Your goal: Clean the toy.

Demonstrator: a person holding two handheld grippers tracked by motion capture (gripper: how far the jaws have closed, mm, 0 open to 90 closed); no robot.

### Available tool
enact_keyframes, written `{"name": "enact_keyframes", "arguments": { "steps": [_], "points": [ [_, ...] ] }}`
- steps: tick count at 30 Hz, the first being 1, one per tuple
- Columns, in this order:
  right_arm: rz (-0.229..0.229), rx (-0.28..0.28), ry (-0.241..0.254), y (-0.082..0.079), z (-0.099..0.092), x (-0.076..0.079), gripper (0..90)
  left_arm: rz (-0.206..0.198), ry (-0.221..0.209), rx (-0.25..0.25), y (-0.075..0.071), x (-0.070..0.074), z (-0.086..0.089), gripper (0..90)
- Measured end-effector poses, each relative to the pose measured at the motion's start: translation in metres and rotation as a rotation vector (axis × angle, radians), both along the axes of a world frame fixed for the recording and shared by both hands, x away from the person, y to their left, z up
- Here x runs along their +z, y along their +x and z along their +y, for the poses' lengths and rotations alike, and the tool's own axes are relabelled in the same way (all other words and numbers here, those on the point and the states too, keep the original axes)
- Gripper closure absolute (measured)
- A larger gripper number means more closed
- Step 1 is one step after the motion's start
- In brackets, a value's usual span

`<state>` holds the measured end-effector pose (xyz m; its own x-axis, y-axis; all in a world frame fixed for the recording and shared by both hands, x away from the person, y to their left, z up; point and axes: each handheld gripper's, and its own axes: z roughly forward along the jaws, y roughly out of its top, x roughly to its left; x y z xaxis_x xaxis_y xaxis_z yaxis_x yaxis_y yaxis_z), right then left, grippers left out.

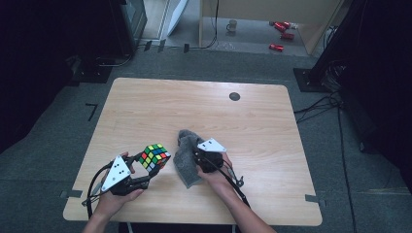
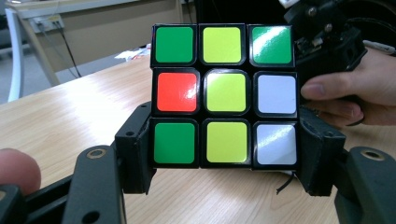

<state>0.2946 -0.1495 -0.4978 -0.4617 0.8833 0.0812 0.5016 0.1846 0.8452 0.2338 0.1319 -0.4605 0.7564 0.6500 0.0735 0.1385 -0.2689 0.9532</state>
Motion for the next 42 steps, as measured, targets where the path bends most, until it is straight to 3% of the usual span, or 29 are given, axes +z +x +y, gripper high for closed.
{"name": "enact_keyframes", "arguments": {
  "steps": [3, 4, 5, 8, 10, 13, 16, 17, 21, 25, 29, 30, 34, 42],
  "points": [
    [-0.017, -0.012, 0.051, -0.003, -0.013, 0.009, 83.7, 0.003, -0.001, -0.016, 0.003, 0.0, -0.006, 35.4],
    [-0.045, -0.009, 0.078, -0.008, -0.021, 0.017, 84.2, 0.005, 0.003, -0.029, 0.006, 0.0, -0.01, 35.4],
    [-0.045, -0.009, 0.078, -0.008, -0.021, 0.017, 84.2, 0.005, 0.003, -0.029, 0.006, 0.0, -0.01, 35.4],
    [-0.081, 0.033, 0.111, -0.018, -0.03, 0.032, 84.3, 0.02, 0.01, -0.065, 0.01, 0.0, -0.02, 35.4],
    [-0.115, 0.063, 0.156, -0.03, -0.038, 0.045, 84.2, 0.04, 0.027, -0.111, 0.015, 0.0, -0.035, 35.4],
    [-0.138, 0.072, 0.177, -0.038, -0.043, 0.053, 84.3, 0.055, 0.046, -0.142, 0.019, -0.001, -0.046, 35.4],
    [-0.161, 0.097, 0.215, -0.052, -0.052, 0.064, 84.3, 0.079, 0.073, -0.208, 0.024, -0.001, -0.067, 35.4],
    [-0.161, 0.097, 0.215, -0.052, -0.052, 0.064, 84.3, 0.079, 0.073, -0.208, 0.024, -0.001, -0.067, 35.4],
    [-0.138, 0.141, 0.266, -0.064, -0.061, 0.07, 84.4, 0.095, 0.108, -0.274, 0.026, 0.0, -0.094, 35.4],
    [-0.14, 0.166, 0.268, -0.072, -0.062, 0.072, 84.7, 0.094, 0.112, -0.287, 0.029, 0.003, -0.104, 35.4],
    [-0.14, 0.2, 0.293, -0.082, -0.067, 0.074, 85.2, 0.098, 0.087, -0.288, 0.035, 0.007, -0.108, 35.4],
    [-0.125, 0.195, 0.323, -0.081, -0.075, 0.073, 85.4, 0.093, 0.075, -0.307, 0.036, 0.008, -0.11, 35.4],
    [-0.09, 0.19, 0.35, -0.079, -0.088, 0.068, 85.5, 0.071, 0.08, -0.351, 0.033, 0.008, -0.117, 35.4],
    [-0.095, 0.238, 0.396, -0.084, -0.086, 0.073, 85.5, 0.065, 0.103, -0.36, 0.032, 0.006, -0.12, 35.4]
  ]
}}
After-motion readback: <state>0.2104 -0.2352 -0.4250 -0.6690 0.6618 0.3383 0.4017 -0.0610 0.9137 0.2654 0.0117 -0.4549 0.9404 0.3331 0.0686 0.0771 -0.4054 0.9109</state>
